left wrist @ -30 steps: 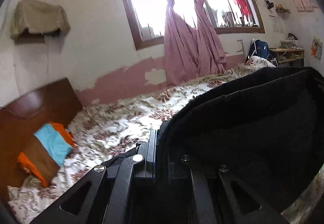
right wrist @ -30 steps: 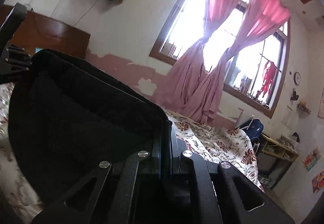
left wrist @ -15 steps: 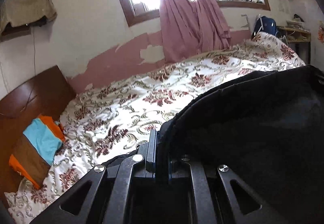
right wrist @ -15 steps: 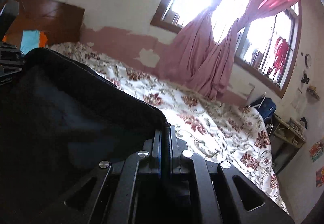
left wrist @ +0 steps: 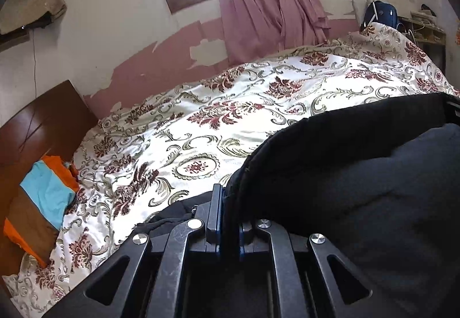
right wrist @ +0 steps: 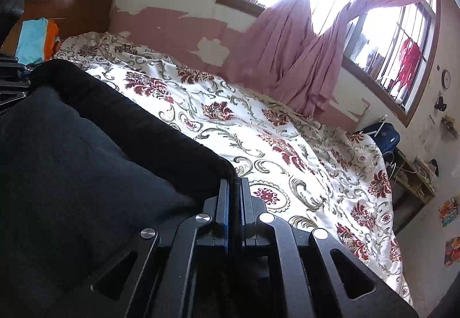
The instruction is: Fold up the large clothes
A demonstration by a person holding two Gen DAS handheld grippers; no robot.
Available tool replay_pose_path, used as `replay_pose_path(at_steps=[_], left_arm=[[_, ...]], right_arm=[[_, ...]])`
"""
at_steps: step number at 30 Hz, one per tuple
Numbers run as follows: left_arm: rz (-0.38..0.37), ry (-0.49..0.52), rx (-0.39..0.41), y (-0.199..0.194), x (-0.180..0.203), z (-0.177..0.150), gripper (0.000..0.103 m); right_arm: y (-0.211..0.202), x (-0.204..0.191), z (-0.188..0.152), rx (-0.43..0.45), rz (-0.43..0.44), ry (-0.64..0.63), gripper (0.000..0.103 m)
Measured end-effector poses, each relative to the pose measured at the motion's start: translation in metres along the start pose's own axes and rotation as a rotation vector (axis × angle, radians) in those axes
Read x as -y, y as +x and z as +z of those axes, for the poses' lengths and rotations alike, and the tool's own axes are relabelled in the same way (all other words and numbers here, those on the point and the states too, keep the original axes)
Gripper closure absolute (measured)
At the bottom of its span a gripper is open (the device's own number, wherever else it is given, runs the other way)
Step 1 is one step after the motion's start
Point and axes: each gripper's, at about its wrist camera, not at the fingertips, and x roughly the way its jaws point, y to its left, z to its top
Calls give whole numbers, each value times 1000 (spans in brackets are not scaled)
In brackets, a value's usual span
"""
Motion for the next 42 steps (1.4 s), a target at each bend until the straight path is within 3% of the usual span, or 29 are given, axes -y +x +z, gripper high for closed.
replay_pose_path(at_steps=[11, 14, 16, 17, 19, 25, 33, 38, 42], left_arm=[[-94, -60, -35, 1, -12, 2, 89], [-142, -139, -16, -7, -24, 5, 67], [-137, -196, 31, -20, -33, 7, 18], [-115, -216, 71, -28, -37, 8, 13], [-113, -237, 149, -47, -42, 8, 12], [-160, -186, 211, -85, -28, -1, 8], [-294, -134, 158, -105, -3, -49, 7], [-302, -85, 108, -91, 15, -74, 7], [-310, -118, 106, -80, 15, -75, 3]], right_arm=[[4, 11, -7, -10, 51, 46, 93], [-4, 16, -6, 14, 45, 59, 85], [-15, 19, -5, 41, 40, 66, 67], [-19, 20, -5, 53, 40, 71, 63], [-33, 24, -4, 83, 56, 93, 53], [-84, 26, -14, 161, 108, 82, 28], [-114, 27, -61, 107, 260, 146, 24], [-87, 20, -100, -4, 353, 205, 24], [-70, 20, -108, 15, 344, 238, 24]])
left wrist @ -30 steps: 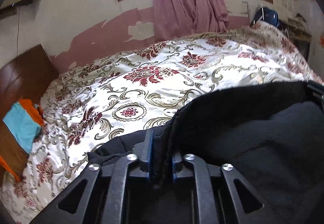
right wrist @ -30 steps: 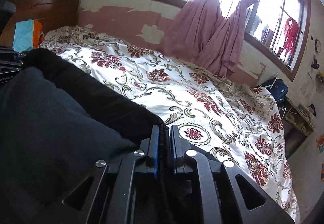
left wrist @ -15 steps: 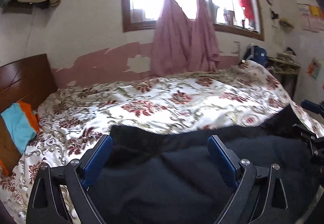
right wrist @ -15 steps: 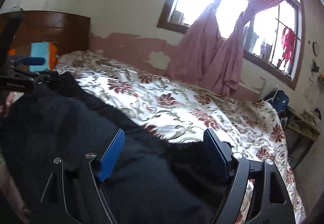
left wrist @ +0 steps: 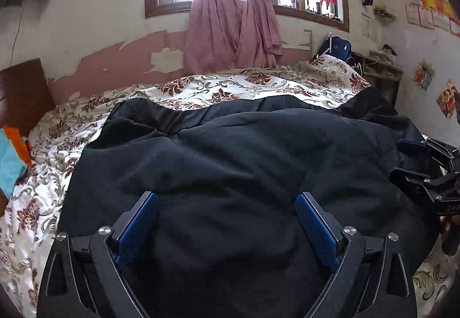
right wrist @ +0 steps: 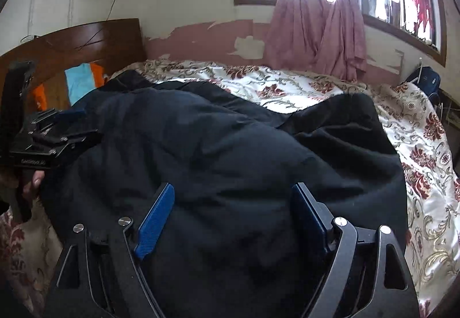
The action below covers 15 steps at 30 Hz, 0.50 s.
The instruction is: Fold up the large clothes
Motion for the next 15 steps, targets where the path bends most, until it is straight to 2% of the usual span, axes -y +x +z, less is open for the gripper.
replay_pose_path(at_steps=[8, 15], left_arm=[[142, -58, -38, 32, -7, 15, 2], [196, -150, -78, 60, -36, 36, 2]], right_arm=[[41, 4, 17, -28, -76, -28, 24], [69, 17, 46, -63, -154, -31, 24]])
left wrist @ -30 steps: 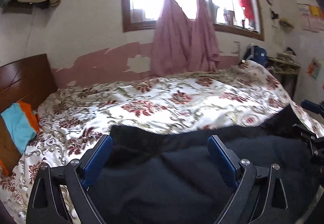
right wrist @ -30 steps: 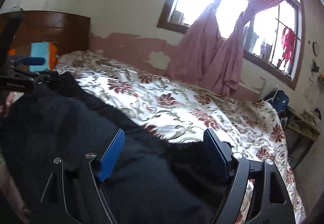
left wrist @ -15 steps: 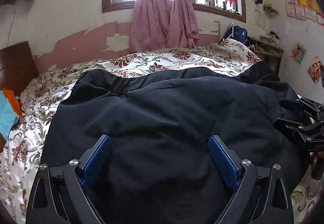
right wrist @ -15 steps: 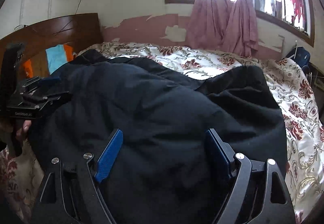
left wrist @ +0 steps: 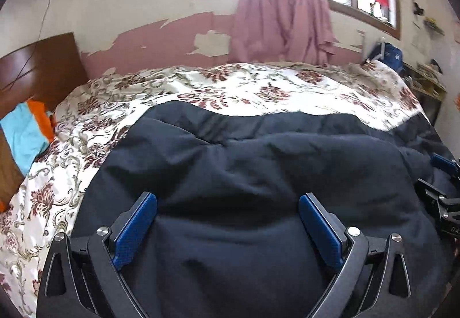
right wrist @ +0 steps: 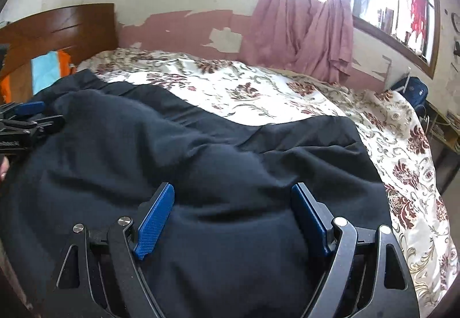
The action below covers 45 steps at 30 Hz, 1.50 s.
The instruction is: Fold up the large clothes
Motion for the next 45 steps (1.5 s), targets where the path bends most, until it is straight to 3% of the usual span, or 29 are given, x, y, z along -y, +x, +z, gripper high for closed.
replay_pose_path(at_steps=[5, 14, 26, 45], left_arm=[[1, -46, -21, 19, -12, 5, 0], [-45, -45, -42, 39, -10, 1, 0], [-51, -44, 2, 43, -7, -8, 0], [-30, -19, 7, 46, -4, -12, 0]], right_arm=[[20, 9, 9, -40, 14, 55, 23], [48, 16, -4, -86, 107, 114, 19], [62, 16, -11, -90, 127, 135, 17], [67, 14, -15, -85, 110, 128, 17]])
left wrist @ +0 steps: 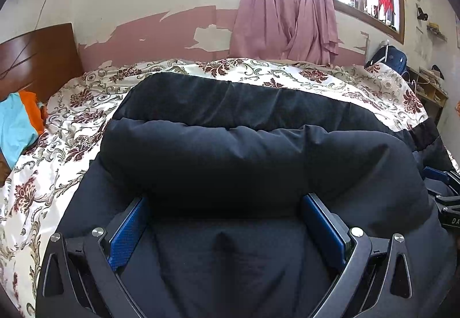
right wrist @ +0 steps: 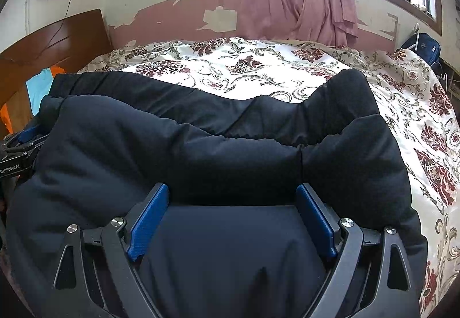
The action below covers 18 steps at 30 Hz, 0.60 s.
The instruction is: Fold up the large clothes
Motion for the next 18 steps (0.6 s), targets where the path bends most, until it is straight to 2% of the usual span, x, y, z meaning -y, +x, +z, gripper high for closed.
replay_pose_path(at_steps=[7, 14, 18], left_arm=[[5, 7, 10, -5, 1, -1, 0], [4, 19, -52, -23, -6, 1, 0], [16, 58, -51, -43, -10, 0, 0]], right_arm=[[-14, -3, -4, 52, -21, -2, 16], [-35, 3, -3, 34, -18, 30, 12], [-54, 6, -8, 23, -25, 33, 11]])
